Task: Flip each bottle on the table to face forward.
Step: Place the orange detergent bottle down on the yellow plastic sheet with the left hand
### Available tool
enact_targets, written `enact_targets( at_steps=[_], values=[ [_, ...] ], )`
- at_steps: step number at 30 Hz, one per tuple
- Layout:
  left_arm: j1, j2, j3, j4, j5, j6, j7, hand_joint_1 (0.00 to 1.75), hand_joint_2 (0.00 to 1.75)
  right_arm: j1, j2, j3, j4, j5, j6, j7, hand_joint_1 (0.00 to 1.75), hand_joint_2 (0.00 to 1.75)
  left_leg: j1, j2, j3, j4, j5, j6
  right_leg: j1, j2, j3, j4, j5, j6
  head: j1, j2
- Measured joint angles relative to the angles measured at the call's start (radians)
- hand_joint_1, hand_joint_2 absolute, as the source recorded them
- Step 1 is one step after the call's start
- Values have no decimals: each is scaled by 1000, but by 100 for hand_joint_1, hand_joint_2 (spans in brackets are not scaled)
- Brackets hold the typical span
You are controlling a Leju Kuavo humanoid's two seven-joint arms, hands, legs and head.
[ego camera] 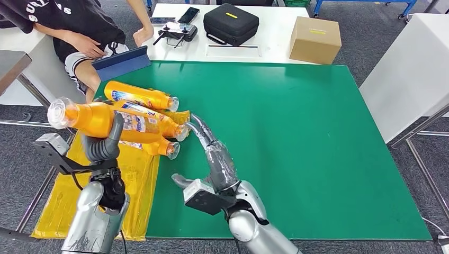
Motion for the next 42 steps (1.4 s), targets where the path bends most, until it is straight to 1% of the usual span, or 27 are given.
enact_targets(
  at_steps=[3, 6, 8, 10, 13, 16, 19, 22, 24, 27, 28, 31, 36, 40, 42],
  values=[
    [-6, 14, 2, 4, -366, 202, -57, 175, 175, 37, -64, 2, -135, -26, 5, -7, 0, 175, 0, 0, 0, 0, 0, 0, 0, 0, 0, 0, 0, 0, 0, 0],
    [-12, 26, -9, 20, -690, 346, -51, 175, 175, 66, -114, 0, -229, -34, 5, -15, 0, 175, 0, -1, 0, 0, 0, 0, 0, 0, 0, 0, 0, 0, 0, 0],
    [-17, 31, -20, 36, -875, 418, -31, 175, 175, 79, -139, -3, -269, -40, 2, -22, 0, 175, 0, 0, 0, 0, 0, 0, 0, 0, 0, 0, 0, 0, 0, 0],
    [-21, 31, -21, 49, -1073, 457, -15, 175, 175, 86, -160, -5, -295, -46, -5, -29, 0, 175, 0, 0, 0, 0, 0, 0, 0, 0, 0, 0, 0, 0, 0, 0],
    [-23, 17, 1, 64, -1382, 471, -9, 175, 175, 95, -188, -5, -323, -59, -19, -37, 0, 175, 0, 1, 0, 0, 0, 0, 0, 0, 0, 0, 0, 0, 0, 0],
    [-27, 3, 20, 80, -1568, 472, 8, 175, 175, 101, -211, -7, -347, -70, -33, -40, 0, 175, 0, 1, 0, 0, 0, 0, 0, 0, 0, 0, 0, 0, 0, 0],
    [-36, 1, 25, 101, -1657, 472, 42, 175, 175, 112, -230, -14, -368, -79, -42, -43, 0, 175, 0, 1, 0, 0, 0, 0, 0, 0, 0, 0, 0, 0, 0, 0],
    [-46, 8, 12, 127, -1723, 472, 104, 175, 175, 122, -246, -25, -385, -90, -46, -49, 0, 175, 0, 1, 0, 0, 0, 0, 0, 0, 0, 0, 0, 0, 0, 0],
    [-53, 27, -20, 149, -1754, 473, 171, 175, 175, 126, -256, -34, -392, -96, -45, -51, 0, 175, 0, 1, 0, 0, 0, 0, 0, 0, 0, 0, 0, 0, 0, 0],
    [-74, 79, -108, 193, -1767, 473, 300, 175, 175, 129, -266, -44, -398, -98, -39, -55, 0, 175, 0, 2, 0, 0, 0, 0, 0, 0, -1, 0, 0, 0, 0, 0],
    [-81, 96, -139, 206, -1768, 473, 327, 175, 175, 129, -269, -47, -399, -99, -37, -56, 0, 175, 0, 2, 0, 0, 0, 0, 0, 0, -1, 0, 0, 0, 0, 0],
    [-90, 130, -200, 231, -1769, 473, 346, 175, 175, 129, -275, -53, -400, -99, -33, -57, 0, 175, 0, 1, 0, 0, 0, 0, 0, 0, 0, 0, 0, 0, 0, 0],
    [-101, 157, -244, 258, -1770, 473, 363, 175, 175, 130, -280, -56, -400, -100, -32, -58, 0, 175, 0, 2, 0, 0, 0, 0, 0, 0, 0, 0, 0, 0, 0, 0],
    [-131, 185, -303, 317, -1770, 474, 453, 175, 175, 130, -283, -56, -401, -96, -30, -58, 0, 175, 0, 1, 0, 0, 0, 0, 0, 0, 0, 0, 0, 0, 0, 0],
    [-147, 195, -325, 366, -1769, 473, 478, 175, 175, 130, -285, -58, -401, -88, -29, -55, 0, 175, 0, 1, 0, 0, 0, 0, 0, 0, 0, 0, 0, 0, 0, 0]
  ],
)
